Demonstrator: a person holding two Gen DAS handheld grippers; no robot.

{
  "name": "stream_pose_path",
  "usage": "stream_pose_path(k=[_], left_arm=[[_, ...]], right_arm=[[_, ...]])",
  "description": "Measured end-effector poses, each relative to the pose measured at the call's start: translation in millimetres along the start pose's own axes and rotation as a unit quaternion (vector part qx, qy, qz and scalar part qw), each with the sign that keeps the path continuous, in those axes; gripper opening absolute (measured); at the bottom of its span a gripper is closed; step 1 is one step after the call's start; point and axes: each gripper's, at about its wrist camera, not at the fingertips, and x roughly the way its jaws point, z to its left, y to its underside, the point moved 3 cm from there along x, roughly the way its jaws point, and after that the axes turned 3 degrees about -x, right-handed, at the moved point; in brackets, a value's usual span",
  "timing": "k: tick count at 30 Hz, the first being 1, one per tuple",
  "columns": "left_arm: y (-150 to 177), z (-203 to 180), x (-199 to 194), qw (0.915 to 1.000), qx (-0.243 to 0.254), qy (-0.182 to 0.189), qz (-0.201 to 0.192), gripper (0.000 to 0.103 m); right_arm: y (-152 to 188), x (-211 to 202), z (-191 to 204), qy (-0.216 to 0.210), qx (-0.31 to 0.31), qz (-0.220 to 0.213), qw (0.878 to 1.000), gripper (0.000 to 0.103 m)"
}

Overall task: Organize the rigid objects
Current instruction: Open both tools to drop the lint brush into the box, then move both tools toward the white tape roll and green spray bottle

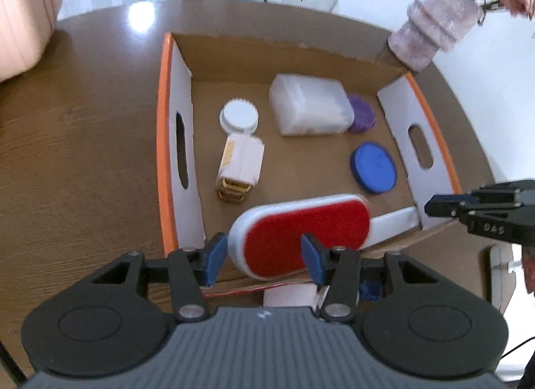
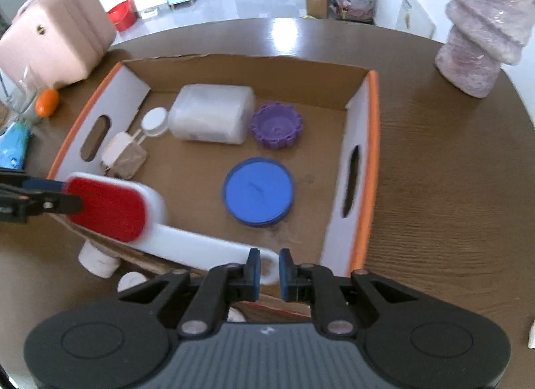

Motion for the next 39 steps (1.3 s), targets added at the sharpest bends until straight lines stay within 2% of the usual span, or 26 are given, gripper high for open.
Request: stream_pose_path(k=[2, 7, 16, 23, 26, 32, 39], left_arm=[[1.5, -0.1, 3.8, 0.9999, 0.003, -0.010, 0.002, 0.050], [3.2, 0.6, -6.0, 0.9997, 0.004, -0.025, -0.001, 0.055], [24.5, -17.9, -66.7, 0.9975, 0.019, -0.049, -0.047, 0.066], [69.4, -40.1, -112.7, 0.9947, 0.043, -0.056, -0.075, 0.073], [89.7, -44.0, -124.7, 0.9943, 0.042, -0.058, -0.079, 0.074], [131.7, -48.8, -147.9, 0.9941, 0.037, -0.051, -0.089, 0.078], [185.2, -53.9, -164.3, 0.9936, 0.044, -0.041, -0.096, 0.079]], right_arm=[[-0.1, 1.9, 3.0, 0.015, -0.006, 0.001, 1.000, 0.015], [-2.0, -10.5, 4.8, 0.013, 0.001, -0.009, 1.000, 0.015], [14.6, -72.2, 22.6, 0.015, 0.002, -0.054, 0.998, 0.033], [51.3, -117.0, 45.5, 0.017, -0.009, -0.075, 0.997, 0.044], [70.1, -130.7, 55.8, 0.016, -0.017, -0.078, 0.997, 0.045], [109.5, -152.2, 75.0, 0.014, -0.023, -0.085, 0.996, 0.051], [156.6, -161.7, 89.8, 0.011, -0.025, -0.084, 0.996, 0.052]])
